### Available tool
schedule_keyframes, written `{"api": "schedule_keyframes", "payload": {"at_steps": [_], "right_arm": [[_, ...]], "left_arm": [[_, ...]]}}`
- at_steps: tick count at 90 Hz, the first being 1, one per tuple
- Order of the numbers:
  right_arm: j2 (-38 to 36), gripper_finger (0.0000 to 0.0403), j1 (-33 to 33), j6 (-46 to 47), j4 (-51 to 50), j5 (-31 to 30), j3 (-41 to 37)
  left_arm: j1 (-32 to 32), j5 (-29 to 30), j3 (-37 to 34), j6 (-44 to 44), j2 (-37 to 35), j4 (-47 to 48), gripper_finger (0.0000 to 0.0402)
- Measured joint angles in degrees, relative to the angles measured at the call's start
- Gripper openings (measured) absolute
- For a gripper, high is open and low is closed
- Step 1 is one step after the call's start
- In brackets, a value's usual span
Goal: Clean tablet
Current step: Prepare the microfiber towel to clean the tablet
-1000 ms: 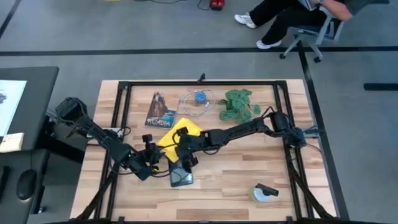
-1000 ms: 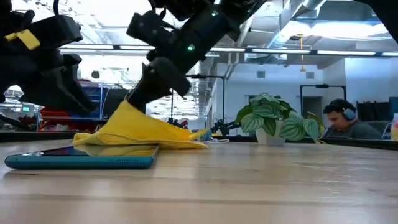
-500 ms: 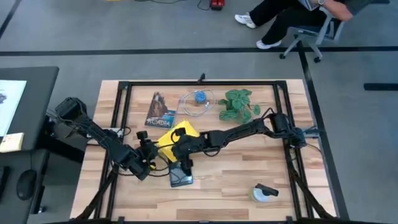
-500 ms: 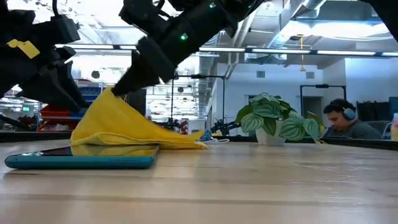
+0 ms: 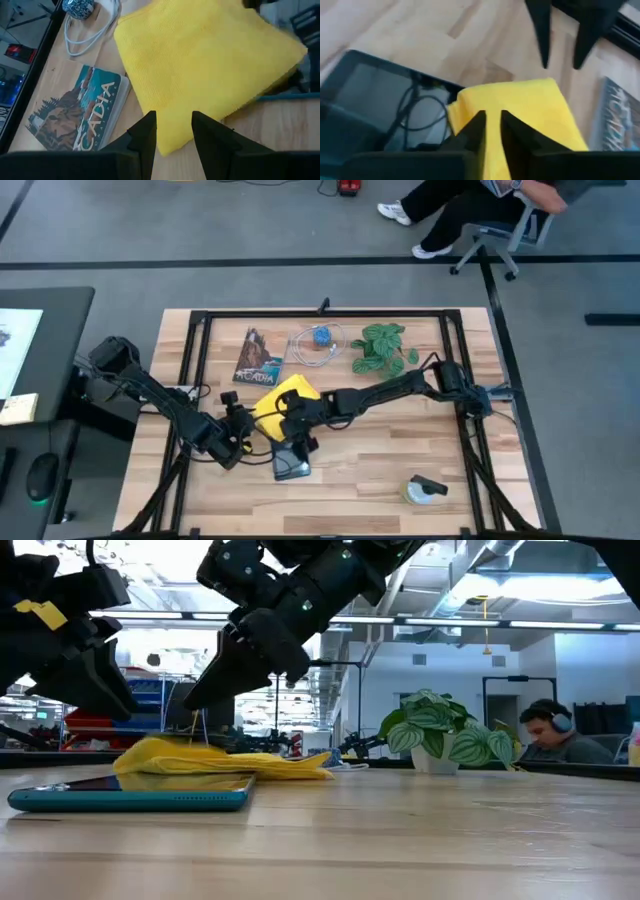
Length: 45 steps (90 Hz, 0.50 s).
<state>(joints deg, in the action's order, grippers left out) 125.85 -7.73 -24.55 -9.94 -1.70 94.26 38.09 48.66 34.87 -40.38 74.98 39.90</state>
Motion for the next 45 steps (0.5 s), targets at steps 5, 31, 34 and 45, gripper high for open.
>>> {"api": "schedule_keyframes", "payload": {"at_steps": [5, 31, 34, 45], "right_arm": [[-0.66, 0.0104, -0.02, -1.64, -2.8, -0.48, 0.0], [-2.15, 0.0154, 4.28, -1.22, -24.95, -3.01, -0.07], [-1.85, 0.015, 4.97, -0.78, -26.27, -2.99, -0.07], [-1.82, 0.0131, 6.92, 0.05, -27.21, -2.99, -1.13]], "left_arm": [[0.0, -0.01, 0.0, 0.0, 0.0, 0.02, 0.0106], [0.0, -0.23, 0.0, 0.0, 0.0, -0.02, 0.0106], [0.0, -0.21, 0.0, 0.0, 0.0, -0.02, 0.0106], [0.0, -0.19, -0.33, 0.0, -0.02, -0.81, 0.0107]]}}
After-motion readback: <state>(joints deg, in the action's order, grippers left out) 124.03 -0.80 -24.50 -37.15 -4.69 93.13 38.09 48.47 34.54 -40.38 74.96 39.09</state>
